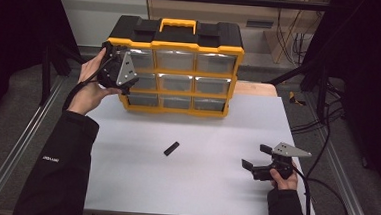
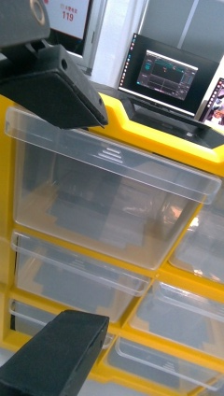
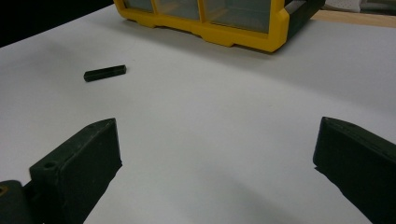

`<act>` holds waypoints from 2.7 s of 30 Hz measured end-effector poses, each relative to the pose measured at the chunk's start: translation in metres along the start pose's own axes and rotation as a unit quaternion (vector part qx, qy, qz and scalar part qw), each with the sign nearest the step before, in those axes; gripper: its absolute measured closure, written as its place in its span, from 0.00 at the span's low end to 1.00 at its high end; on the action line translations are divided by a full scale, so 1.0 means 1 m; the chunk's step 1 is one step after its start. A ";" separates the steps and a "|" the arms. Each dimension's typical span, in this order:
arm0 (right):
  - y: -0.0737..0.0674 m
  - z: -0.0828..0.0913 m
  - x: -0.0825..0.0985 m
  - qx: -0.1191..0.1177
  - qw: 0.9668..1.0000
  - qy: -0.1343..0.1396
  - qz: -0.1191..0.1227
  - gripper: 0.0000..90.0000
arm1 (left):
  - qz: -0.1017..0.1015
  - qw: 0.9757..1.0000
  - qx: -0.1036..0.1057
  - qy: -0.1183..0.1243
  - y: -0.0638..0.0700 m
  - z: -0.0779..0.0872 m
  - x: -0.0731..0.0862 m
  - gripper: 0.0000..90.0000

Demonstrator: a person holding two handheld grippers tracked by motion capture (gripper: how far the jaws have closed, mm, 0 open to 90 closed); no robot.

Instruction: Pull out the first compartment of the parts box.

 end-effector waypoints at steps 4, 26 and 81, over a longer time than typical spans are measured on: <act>0.000 0.000 0.000 -0.001 1.000 -0.001 0.000 0.01 | -0.011 1.000 -0.002 -0.004 0.001 -0.002 0.000 0.06; 0.000 -0.001 0.001 0.000 1.000 -0.003 0.000 0.01 | -0.076 0.997 -0.029 -0.015 -0.007 0.001 0.004 0.28; 0.000 0.000 0.000 0.002 1.000 -0.001 0.000 0.01 | -0.169 0.981 -0.091 -0.015 -0.016 0.001 0.003 0.82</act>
Point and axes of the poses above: each handheld gripper's, and its own axes: z roughly backward along the jaws, x roughly out of its underside, y roughly to its right, the point moved 5 cm from there along -z, roughly forward along the jaws, and after that the axes turned 11 degrees about y, right-handed, at the moved point
